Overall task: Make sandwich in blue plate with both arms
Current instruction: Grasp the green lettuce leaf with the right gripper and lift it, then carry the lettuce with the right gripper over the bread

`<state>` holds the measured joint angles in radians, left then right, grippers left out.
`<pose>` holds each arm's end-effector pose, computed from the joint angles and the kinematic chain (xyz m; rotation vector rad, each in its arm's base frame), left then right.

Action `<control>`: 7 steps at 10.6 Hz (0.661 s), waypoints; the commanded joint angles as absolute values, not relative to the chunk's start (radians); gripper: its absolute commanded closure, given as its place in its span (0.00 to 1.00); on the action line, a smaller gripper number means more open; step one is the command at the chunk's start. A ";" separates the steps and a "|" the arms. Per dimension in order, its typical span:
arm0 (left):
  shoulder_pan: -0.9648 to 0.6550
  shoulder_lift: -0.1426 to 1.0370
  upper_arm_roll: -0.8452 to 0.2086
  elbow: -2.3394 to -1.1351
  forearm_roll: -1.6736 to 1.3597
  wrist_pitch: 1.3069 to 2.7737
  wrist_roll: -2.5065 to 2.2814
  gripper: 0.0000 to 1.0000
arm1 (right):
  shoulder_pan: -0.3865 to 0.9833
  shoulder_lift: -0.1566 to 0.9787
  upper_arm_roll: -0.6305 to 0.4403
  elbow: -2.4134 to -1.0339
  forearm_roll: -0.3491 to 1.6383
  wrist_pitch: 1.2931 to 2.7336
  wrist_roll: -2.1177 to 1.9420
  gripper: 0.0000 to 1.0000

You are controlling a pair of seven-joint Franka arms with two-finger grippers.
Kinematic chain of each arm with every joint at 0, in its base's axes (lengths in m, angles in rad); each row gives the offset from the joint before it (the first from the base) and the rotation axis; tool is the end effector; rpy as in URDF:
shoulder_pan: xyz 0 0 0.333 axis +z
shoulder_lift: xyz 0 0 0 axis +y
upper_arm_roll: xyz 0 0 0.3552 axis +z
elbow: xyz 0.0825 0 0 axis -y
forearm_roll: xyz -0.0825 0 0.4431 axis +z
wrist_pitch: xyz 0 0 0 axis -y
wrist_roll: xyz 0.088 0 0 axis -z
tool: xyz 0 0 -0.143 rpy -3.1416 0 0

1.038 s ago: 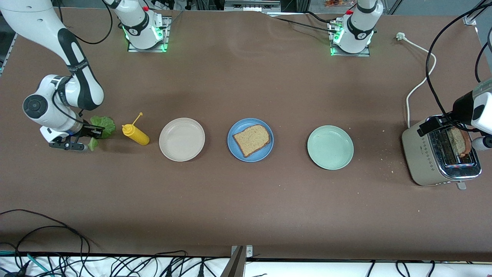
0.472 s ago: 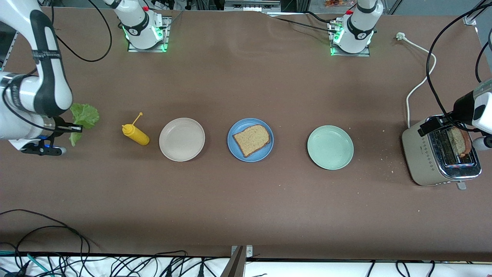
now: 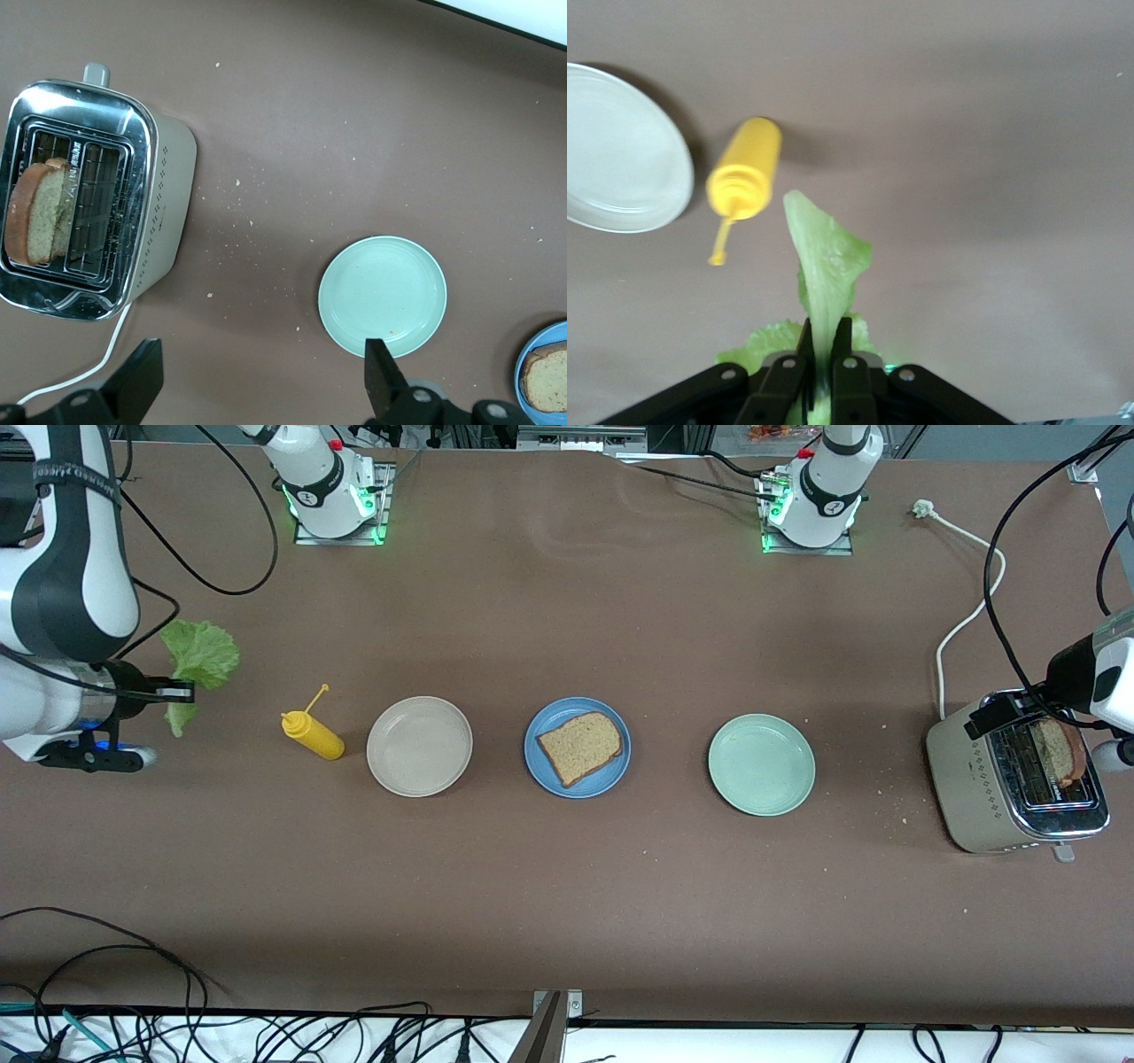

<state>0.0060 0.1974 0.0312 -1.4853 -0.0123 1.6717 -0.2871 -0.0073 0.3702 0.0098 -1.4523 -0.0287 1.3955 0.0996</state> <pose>0.6862 0.0221 0.5537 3.0955 0.5075 -0.0182 0.6760 -0.0036 0.4373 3.0218 -0.1450 -0.6530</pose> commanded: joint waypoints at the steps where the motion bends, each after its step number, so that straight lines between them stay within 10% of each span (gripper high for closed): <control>1: 0.017 0.189 0.026 -1.479 0.012 1.657 -0.265 0.00 | -0.015 0.388 0.185 -1.402 0.009 1.364 0.395 1.00; 7: 0.049 0.198 0.026 -1.480 0.012 1.658 -0.195 0.00 | 0.246 0.533 0.298 -1.405 0.066 1.780 1.142 1.00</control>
<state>0.0226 0.1997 0.0318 -1.4867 -0.0121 1.6701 -0.2501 0.1163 0.4341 0.3002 -1.4338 0.0688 1.6182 0.8951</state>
